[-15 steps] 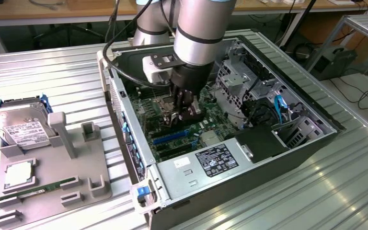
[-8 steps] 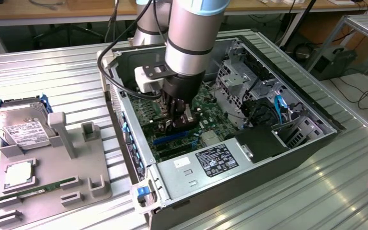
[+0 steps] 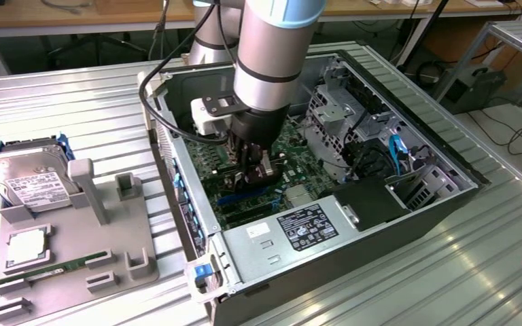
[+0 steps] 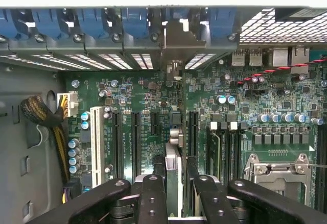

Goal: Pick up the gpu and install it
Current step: 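Insert the gpu into the slot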

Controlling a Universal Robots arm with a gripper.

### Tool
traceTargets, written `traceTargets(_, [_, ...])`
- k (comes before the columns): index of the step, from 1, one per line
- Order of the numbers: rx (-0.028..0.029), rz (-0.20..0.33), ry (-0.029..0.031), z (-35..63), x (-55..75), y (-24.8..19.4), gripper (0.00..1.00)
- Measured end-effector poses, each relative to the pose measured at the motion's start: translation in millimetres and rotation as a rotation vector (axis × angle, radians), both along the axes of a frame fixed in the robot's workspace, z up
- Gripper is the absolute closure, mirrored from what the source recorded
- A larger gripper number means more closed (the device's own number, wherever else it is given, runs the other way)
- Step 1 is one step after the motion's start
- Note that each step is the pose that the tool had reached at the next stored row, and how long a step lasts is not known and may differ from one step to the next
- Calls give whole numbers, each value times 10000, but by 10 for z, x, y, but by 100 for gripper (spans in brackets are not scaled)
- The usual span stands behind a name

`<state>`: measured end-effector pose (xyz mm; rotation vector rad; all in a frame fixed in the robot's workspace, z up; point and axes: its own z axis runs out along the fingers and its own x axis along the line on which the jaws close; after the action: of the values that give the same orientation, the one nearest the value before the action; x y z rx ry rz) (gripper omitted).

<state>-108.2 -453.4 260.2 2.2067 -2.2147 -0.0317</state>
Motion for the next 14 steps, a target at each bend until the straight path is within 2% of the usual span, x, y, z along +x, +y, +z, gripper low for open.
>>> traceTargets(14, [3,0,-8,5,-6,-4,74])
